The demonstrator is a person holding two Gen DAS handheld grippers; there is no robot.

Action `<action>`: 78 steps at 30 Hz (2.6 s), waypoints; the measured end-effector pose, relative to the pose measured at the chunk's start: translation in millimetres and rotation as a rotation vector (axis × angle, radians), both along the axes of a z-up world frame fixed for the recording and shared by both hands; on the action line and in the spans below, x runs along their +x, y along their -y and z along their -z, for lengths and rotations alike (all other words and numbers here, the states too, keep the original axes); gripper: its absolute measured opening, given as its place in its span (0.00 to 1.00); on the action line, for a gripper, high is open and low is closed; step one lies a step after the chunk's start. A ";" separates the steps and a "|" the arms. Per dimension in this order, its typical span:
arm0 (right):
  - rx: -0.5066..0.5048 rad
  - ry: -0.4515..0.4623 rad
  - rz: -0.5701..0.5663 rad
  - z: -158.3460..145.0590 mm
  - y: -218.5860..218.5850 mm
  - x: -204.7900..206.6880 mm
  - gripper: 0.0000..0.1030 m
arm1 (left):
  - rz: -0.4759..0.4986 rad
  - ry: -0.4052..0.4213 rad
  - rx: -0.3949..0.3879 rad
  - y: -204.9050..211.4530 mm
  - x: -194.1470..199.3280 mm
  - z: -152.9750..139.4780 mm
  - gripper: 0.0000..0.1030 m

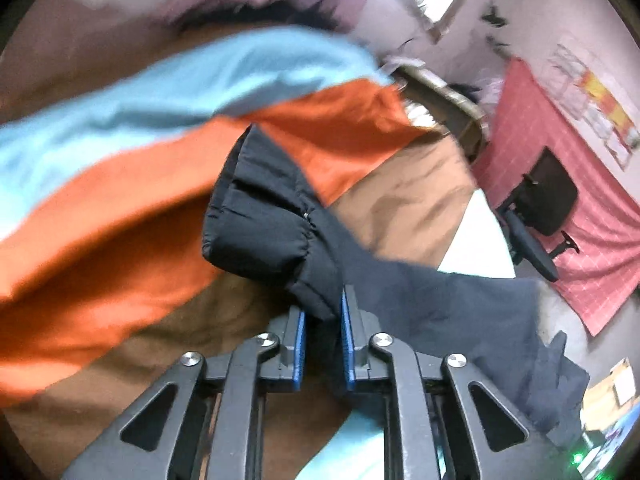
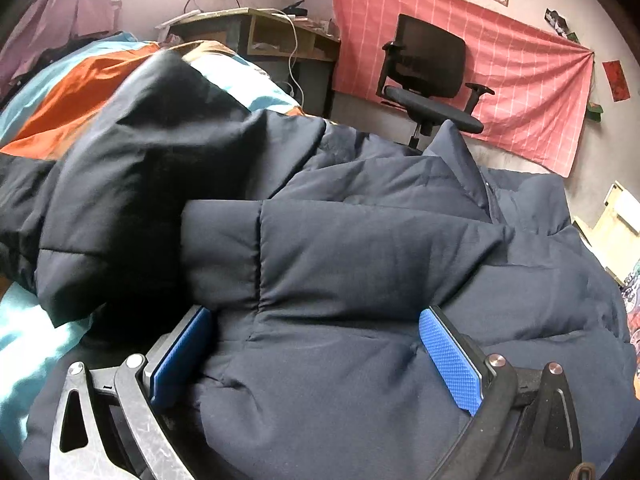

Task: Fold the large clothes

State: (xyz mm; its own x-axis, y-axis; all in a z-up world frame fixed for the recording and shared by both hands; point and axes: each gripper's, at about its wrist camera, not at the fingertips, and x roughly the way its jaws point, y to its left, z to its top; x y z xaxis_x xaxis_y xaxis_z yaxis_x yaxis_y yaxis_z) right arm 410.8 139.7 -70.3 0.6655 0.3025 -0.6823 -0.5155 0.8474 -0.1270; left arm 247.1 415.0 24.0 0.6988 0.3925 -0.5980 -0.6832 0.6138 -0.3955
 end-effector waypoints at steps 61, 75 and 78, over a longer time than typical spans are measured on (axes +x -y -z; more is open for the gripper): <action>0.750 -0.544 0.284 -50.2 326.3 30.1 1.00 | 1.192 -0.058 0.091 421.4 106.0 -7.4 0.91; 0.708 -0.575 0.245 -49.5 281.6 -2.9 0.30 | 0.970 -0.080 0.156 347.1 70.5 -28.1 0.98; 0.700 -0.562 0.236 -57.4 278.3 -9.8 0.11 | 0.890 -0.056 0.189 314.9 54.3 -36.1 0.98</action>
State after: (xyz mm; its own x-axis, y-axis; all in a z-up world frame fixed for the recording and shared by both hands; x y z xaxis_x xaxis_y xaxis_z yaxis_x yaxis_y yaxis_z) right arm 401.0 -138.6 -12.9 0.3890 0.6659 -0.6366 -0.1507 0.7277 0.6691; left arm 301.4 100.1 60.1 0.7625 -0.1830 -0.6206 0.0588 0.9748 -0.2152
